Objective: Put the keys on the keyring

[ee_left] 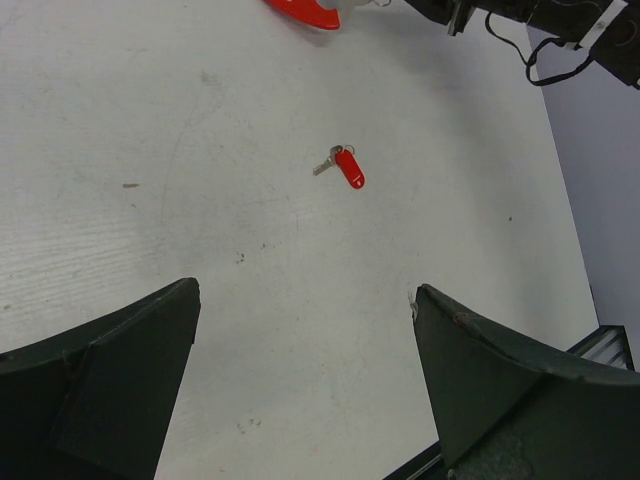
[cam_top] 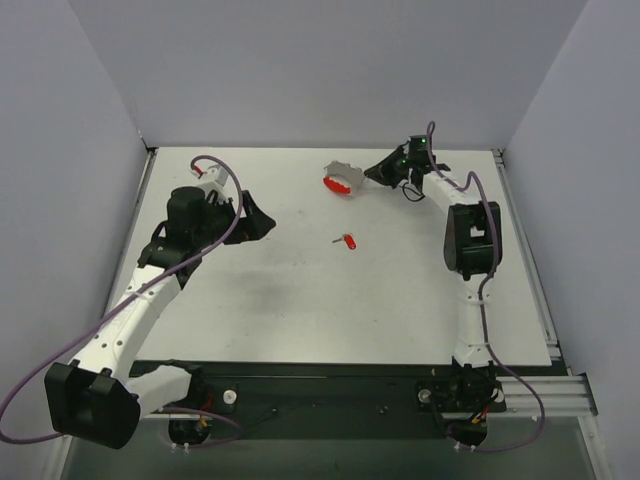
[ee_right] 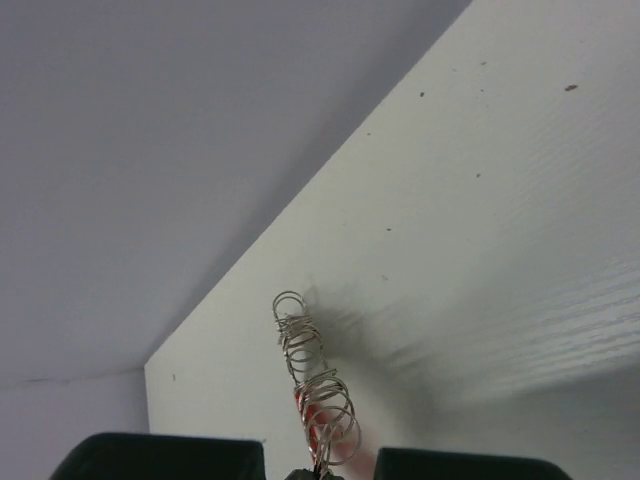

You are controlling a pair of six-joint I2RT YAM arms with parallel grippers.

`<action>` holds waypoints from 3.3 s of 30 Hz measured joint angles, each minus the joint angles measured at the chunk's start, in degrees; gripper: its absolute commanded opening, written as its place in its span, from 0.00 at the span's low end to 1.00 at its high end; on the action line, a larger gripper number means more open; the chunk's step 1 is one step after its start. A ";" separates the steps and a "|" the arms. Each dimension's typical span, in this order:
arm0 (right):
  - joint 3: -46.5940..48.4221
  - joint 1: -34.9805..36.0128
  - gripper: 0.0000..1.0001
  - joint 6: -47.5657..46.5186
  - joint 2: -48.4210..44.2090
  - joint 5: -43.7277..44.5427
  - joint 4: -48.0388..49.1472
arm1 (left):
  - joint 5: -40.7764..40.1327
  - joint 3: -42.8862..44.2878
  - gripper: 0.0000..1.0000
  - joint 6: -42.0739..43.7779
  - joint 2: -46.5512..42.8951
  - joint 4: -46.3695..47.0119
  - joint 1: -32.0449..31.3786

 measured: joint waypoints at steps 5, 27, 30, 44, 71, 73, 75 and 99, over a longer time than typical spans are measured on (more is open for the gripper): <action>-0.15 0.13 0.00 -0.17 -3.93 -2.67 1.27 | -0.02 -0.83 0.98 0.20 -0.52 -0.52 0.04; -2.23 14.64 0.00 -23.21 -14.97 -2.84 -15.82 | -2.10 -0.92 0.97 2.32 -3.65 -6.25 4.11; -4.76 18.18 0.00 -27.61 -19.82 0.46 -17.79 | -2.23 -0.92 0.98 2.32 -4.11 -6.54 4.50; -24.09 31.01 0.00 -37.57 -29.81 5.81 -17.94 | -2.75 -2.67 0.98 1.75 -4.50 -6.75 5.44; -26.51 35.67 0.09 -34.91 -25.33 9.42 -12.48 | -1.70 -10.88 0.98 -0.50 -2.29 -5.90 5.86; -24.02 35.54 0.09 -34.91 -25.29 9.84 -13.81 | -1.70 -10.88 0.97 -0.50 -1.99 -5.90 5.88; -19.76 35.19 0.12 -35.10 -25.29 9.88 -14.78 | -1.73 -10.86 0.97 -0.46 -1.90 -5.97 5.95; -48.13 32.44 0.88 -29.53 -40.57 8.15 -0.33 | 7.21 -18.60 0.88 -4.52 6.21 5.57 1.18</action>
